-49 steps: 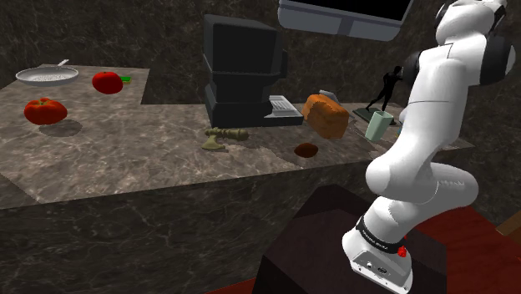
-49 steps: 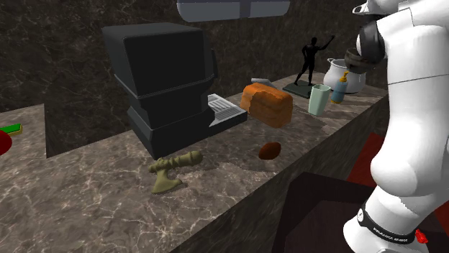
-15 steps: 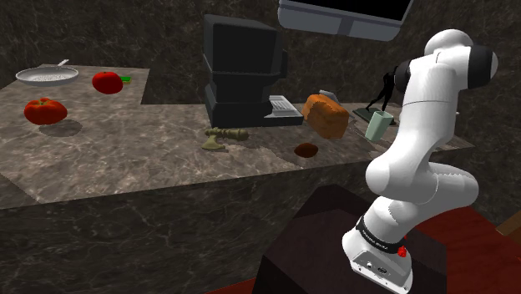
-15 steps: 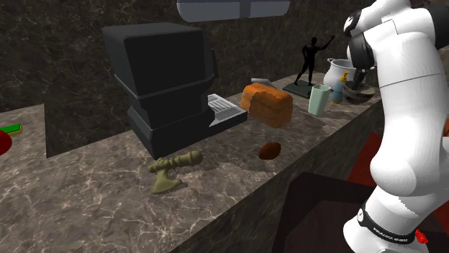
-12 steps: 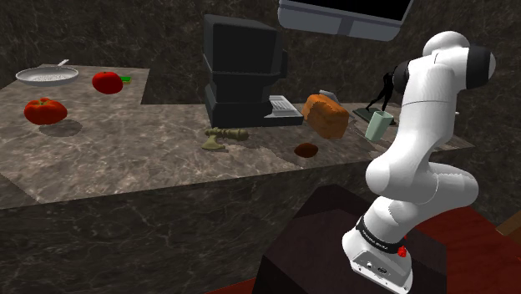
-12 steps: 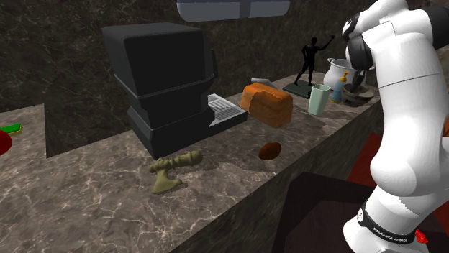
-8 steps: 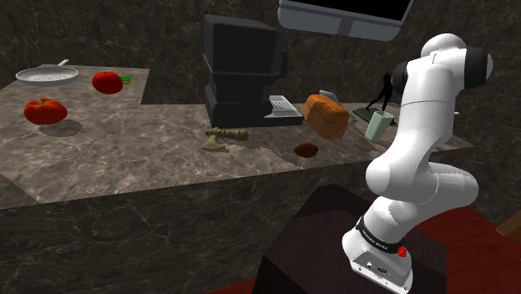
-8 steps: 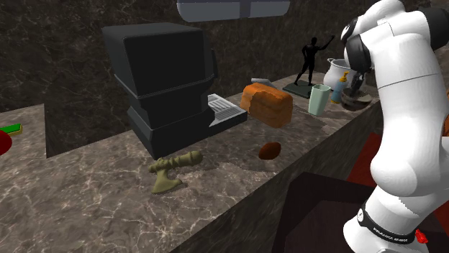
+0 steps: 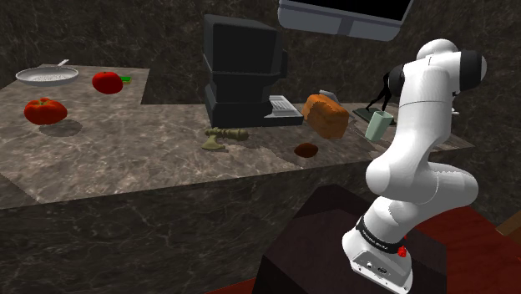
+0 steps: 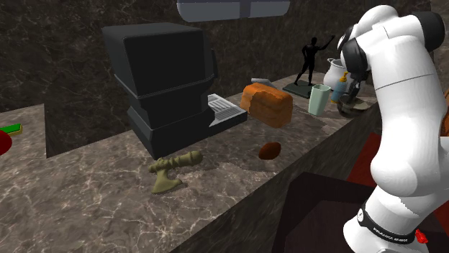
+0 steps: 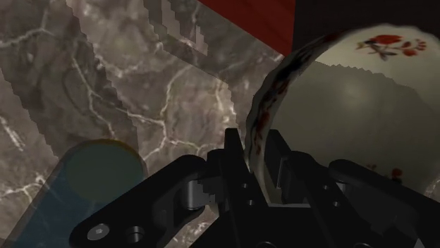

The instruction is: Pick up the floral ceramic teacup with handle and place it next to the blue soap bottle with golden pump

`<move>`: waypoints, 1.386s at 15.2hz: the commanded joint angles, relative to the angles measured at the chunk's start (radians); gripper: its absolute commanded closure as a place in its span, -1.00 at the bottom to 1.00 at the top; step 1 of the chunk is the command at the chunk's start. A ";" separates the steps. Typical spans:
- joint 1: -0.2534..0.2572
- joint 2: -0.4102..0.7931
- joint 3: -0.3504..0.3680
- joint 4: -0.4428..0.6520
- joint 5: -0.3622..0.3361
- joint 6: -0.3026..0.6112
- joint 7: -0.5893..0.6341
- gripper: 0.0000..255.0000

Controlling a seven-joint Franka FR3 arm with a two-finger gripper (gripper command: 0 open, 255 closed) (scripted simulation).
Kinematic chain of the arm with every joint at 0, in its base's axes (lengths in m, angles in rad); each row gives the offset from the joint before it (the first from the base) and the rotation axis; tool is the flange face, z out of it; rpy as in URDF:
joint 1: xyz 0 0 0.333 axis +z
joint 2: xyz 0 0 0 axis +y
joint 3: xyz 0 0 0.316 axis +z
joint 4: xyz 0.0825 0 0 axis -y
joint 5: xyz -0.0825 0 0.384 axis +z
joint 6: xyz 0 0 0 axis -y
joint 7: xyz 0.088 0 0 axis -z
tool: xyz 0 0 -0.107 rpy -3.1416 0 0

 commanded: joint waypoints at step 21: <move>-0.034 -0.011 -0.010 0.116 -0.019 -0.110 0.022 -1.00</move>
